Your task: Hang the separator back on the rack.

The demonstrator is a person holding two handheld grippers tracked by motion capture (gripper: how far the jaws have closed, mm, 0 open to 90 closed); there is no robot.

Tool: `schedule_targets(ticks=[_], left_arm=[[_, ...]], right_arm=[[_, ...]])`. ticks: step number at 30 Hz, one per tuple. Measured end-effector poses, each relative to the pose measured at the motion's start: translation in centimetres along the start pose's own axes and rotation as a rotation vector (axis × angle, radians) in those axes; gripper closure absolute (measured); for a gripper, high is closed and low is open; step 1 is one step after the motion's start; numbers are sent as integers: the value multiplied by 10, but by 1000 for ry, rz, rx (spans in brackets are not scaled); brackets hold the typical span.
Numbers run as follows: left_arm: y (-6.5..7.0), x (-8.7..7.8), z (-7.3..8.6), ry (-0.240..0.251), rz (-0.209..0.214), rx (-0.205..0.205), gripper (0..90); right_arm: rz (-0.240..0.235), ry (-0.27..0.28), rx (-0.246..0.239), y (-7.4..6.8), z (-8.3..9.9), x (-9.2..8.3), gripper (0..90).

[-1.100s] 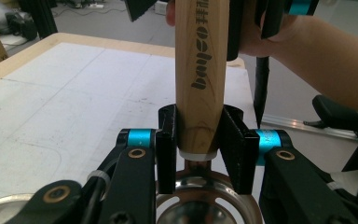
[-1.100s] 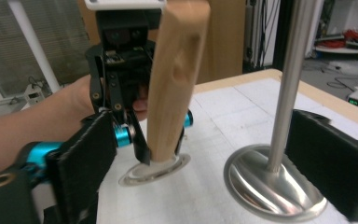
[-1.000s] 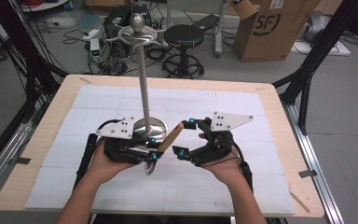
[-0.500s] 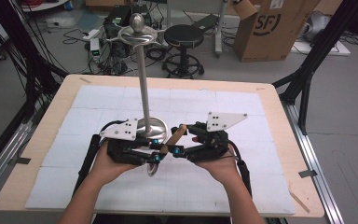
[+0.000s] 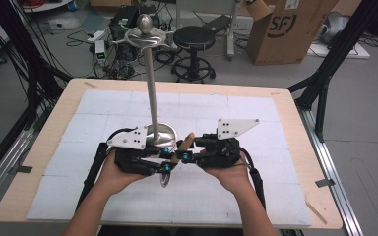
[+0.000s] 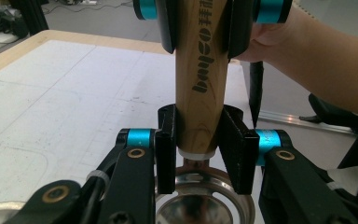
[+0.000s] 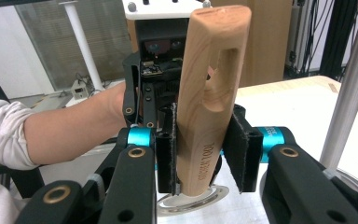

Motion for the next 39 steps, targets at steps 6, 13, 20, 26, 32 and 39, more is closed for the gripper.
schedule_targets(ticks=[6, 13, 20, 26, 32, 39], left_arm=[[-1, 0, 1, -12, -19, -2, 627], [-2, -5, 6, -41, -61, -18, 542], [-11, -21, 25, -49, -116, -77, 461], [-14, -39, 48, -46, -154, -120, 466], [-20, -58, 64, -57, -236, -157, 415], [-30, -78, 77, -25, -257, -216, 299]], right_arm=[[11, -15, -4, 1, -1, 0, 681], [52, -27, 20, 9, 0, -6, 681], [73, -23, 30, 15, 0, -13, 681], [91, -34, 48, 20, -1, -19, 681], [118, -53, 43, 23, -10, -22, 682], [138, -82, 35, 28, -29, -27, 681]])
Point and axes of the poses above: each handheld gripper's, and its own axes: x roughly forward along the jaws, z roughly out of its underside, y roughly to its right, the point moved 3 cm from there along x, roughly forward along the jaws, and after that the axes turned 12 degrees about -y, right-handed, at the moved point
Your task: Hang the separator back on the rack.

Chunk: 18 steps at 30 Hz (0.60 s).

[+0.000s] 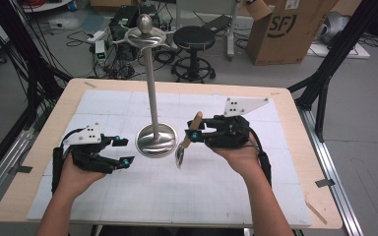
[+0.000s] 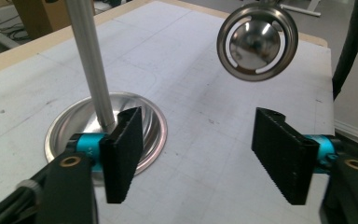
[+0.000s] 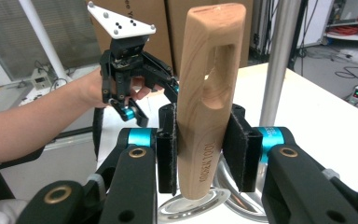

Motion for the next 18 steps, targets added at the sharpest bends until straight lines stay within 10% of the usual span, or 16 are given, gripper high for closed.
schedule_targets(ticks=[18], left_arm=[[-11, -16, 7, 17, -39, -41, 144]], right_arm=[[64, -48, -10, 14, -51, -14, 682]])
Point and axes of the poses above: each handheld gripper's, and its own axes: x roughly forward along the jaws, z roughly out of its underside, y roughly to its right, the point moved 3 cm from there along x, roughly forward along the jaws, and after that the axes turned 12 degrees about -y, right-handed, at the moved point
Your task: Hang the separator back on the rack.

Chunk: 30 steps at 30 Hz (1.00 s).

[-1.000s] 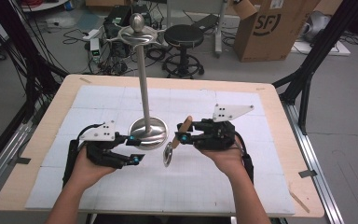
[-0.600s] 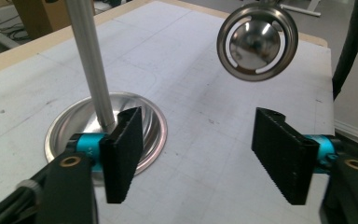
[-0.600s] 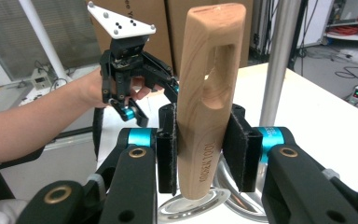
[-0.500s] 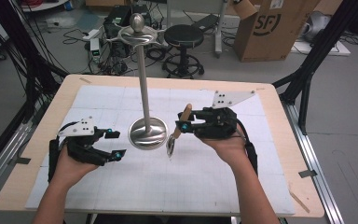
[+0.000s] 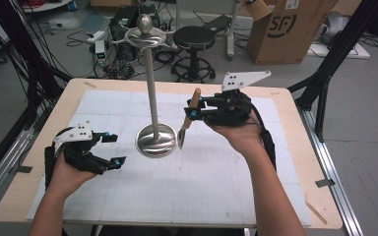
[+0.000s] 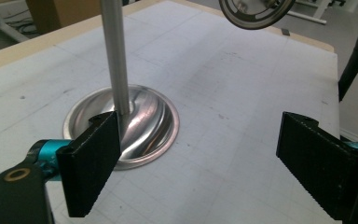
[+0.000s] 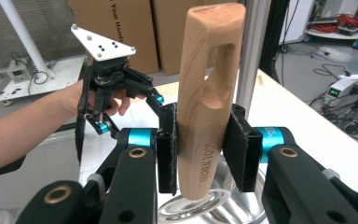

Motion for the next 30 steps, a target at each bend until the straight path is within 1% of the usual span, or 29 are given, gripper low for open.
schedule_targets(ticks=[3, 6, 7, 8, 9, 11, 13, 16, 18, 19, 23, 27, 30], left_arm=[[0, -4, 0, 19, 15, -1, 138], [1, -7, -1, 19, 13, 6, 137], [1, -7, -1, 19, 13, 6, 137], [0, -8, -1, 25, 11, 8, 137], [0, -8, -1, 25, 11, 8, 137], [0, -10, -1, 28, 19, -7, 137], [-1, -10, -1, 24, 13, -6, 137], [-1, -9, 0, 16, 10, -4, 137], [-1, -8, 0, 14, 7, -8, 137], [-1, -8, 0, 13, 6, -8, 137], [-1, -9, 0, 13, 2, -6, 137], [-1, -9, 0, 16, 3, -5, 136], [-1, -8, 0, 12, 4, -2, 137]], right_arm=[[6, -5, -2, 2, -10, -2, 681], [13, -11, -8, 5, -19, -3, 681], [13, -11, -8, 5, -19, -3, 681], [17, -13, -4, 7, -24, -4, 681], [17, -13, -4, 7, -24, -4, 681], [24, -17, 0, 9, -30, -7, 681], [29, -10, 0, 11, -33, -8, 681], [30, -16, 6, 15, -37, -10, 681], [24, -16, 13, 16, -40, -9, 681], [19, -22, 12, 17, -41, -9, 681], [32, -38, 2, 19, -49, -8, 681], [43, -48, -5, 21, -61, -10, 681], [51, -67, -8, 22, -69, -10, 682]])
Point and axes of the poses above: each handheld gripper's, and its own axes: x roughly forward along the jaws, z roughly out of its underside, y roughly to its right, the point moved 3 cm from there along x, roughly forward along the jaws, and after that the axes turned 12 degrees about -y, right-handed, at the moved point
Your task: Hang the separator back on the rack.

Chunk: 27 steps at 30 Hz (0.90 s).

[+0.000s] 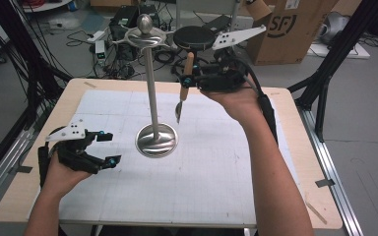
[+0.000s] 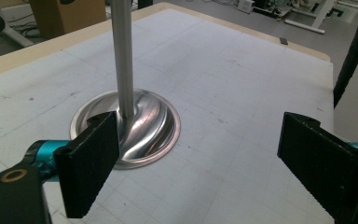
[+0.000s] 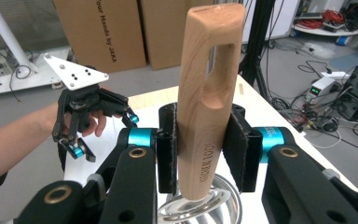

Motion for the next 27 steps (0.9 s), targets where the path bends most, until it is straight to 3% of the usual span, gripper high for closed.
schedule_targets(ticks=[11, 27], left_arm=[[2, 0, -1, 8, 7, 4, 137], [2, 0, 0, 10, 9, 3, 137]], right_arm=[[11, -54, -26, -1, -24, 8, 681], [30, -75, -10, 8, -31, 15, 681]])
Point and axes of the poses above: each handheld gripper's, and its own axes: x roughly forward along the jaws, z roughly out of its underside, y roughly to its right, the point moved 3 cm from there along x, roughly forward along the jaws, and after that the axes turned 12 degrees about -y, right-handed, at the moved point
